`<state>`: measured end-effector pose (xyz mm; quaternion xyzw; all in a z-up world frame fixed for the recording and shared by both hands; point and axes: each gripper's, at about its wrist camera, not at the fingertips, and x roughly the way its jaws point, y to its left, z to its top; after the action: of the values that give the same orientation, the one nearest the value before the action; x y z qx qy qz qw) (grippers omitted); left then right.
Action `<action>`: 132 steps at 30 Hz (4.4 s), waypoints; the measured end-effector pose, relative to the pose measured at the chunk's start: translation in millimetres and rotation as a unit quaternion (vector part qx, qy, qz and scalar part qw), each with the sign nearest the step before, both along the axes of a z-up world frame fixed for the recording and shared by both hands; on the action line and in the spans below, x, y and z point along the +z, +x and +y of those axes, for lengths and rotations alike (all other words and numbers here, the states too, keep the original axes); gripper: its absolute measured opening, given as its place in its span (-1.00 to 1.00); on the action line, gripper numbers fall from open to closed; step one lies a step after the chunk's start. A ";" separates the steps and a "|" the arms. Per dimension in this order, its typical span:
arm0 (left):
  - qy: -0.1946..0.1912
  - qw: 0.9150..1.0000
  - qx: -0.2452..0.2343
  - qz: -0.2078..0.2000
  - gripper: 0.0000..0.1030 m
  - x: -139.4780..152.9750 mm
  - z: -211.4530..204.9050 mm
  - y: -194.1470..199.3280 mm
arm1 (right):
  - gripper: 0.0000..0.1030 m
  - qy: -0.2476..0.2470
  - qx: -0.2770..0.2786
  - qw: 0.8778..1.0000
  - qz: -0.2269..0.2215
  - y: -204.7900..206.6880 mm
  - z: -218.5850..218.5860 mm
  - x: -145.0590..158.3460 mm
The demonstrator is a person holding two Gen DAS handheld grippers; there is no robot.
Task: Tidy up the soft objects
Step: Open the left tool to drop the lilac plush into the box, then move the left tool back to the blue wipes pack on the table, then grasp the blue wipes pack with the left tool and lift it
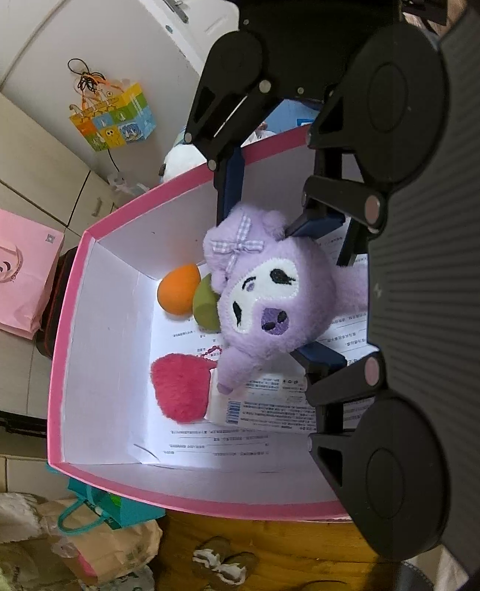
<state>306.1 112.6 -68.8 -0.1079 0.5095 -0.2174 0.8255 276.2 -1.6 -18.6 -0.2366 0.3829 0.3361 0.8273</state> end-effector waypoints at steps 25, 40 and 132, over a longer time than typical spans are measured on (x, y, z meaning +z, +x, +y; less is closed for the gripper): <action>0.028 0.987 -0.063 -0.146 0.60 81.1 -19.3 -103.6 | 0.61 0.057 0.001 0.998 -0.037 -61.3 -44.8 43.6; -0.010 0.979 -0.141 -0.144 0.60 101.4 -89.8 -148.0 | 0.61 0.110 -0.025 0.992 -0.059 -134.8 -149.5 72.7; 0.011 0.982 -0.001 -0.190 0.71 -63.8 -223.3 -112.1 | 0.56 0.126 -0.147 0.975 -0.105 -111.6 -250.8 -96.4</action>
<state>194.0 -110.6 -132.7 -0.0550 0.3455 -0.2290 0.9084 164.6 -252.4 -115.0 -0.1049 0.2791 0.2294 0.9266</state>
